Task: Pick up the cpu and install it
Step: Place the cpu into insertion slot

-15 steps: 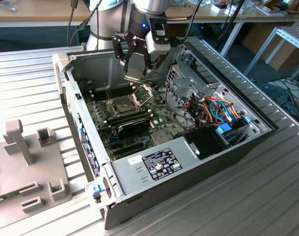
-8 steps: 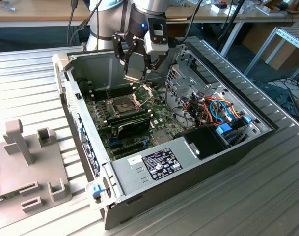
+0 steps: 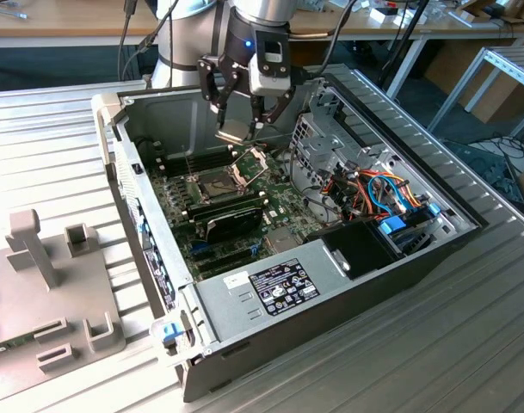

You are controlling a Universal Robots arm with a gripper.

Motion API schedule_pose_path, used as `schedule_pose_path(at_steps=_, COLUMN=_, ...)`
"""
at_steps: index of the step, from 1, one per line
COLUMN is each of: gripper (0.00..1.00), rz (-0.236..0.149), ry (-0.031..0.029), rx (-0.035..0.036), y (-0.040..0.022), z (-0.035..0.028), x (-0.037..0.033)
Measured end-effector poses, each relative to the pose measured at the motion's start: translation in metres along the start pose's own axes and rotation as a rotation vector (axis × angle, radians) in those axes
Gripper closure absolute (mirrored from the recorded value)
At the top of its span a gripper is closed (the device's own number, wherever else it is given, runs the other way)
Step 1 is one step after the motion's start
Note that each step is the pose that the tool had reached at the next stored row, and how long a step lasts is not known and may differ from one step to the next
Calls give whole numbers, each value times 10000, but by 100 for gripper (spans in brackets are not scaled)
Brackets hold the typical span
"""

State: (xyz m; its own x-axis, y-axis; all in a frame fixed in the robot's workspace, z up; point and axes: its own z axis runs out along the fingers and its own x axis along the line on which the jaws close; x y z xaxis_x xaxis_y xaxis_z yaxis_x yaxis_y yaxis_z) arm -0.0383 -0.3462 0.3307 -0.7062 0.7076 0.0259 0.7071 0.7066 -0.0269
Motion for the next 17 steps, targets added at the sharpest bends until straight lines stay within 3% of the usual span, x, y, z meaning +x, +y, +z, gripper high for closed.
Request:
schedule_pose_path(at_steps=5, gripper=45, rz=1271, ry=34, rx=-33, y=0, z=4, x=0)
schedule_pose_path(at_steps=6, gripper=45, rz=1822, ry=49, rx=-47, y=0, z=6, x=0)
schedule_pose_path(at_steps=11, gripper=45, rz=2847, ry=76, rx=-74, y=0, z=9, x=0)
schedule_pose_path(at_steps=17, gripper=45, rz=2987, ry=81, rx=-78, y=0, z=9, x=0)
